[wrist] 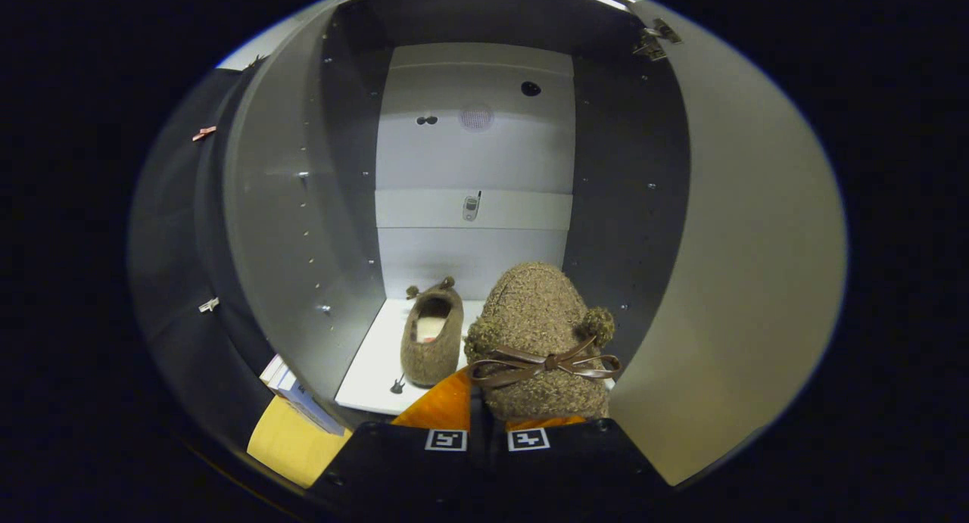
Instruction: Open the shoe cabinet door, grab the shoes and put them into the shoe cabinet, then close the shoe cabinet door.
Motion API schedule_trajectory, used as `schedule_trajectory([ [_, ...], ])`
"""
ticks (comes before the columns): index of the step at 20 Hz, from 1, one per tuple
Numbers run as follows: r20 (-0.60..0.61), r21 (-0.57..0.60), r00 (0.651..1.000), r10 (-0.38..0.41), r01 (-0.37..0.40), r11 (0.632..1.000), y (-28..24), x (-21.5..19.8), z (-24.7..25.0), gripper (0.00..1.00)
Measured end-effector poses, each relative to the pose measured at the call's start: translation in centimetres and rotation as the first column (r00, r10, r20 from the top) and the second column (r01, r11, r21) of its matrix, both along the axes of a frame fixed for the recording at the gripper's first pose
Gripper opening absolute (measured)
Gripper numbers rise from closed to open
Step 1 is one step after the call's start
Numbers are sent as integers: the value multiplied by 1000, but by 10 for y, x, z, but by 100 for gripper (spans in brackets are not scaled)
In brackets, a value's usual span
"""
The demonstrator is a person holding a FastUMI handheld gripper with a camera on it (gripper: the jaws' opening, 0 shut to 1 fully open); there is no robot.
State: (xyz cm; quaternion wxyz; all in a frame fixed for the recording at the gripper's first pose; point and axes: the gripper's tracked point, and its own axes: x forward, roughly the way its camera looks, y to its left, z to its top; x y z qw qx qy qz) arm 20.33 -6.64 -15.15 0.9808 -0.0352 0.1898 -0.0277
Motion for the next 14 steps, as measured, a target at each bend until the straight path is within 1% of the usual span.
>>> schedule_trajectory([
  [3,-29,13,1000,3,-2,1000,-1,48,2,5],
  [8,-88,28,996,1,2,1000,-7,107,-9,5],
  [10,-111,36,994,-3,7,999,-9,129,-20,5],
  [14,-195,20,981,-20,25,999,-15,163,-61,4],
])
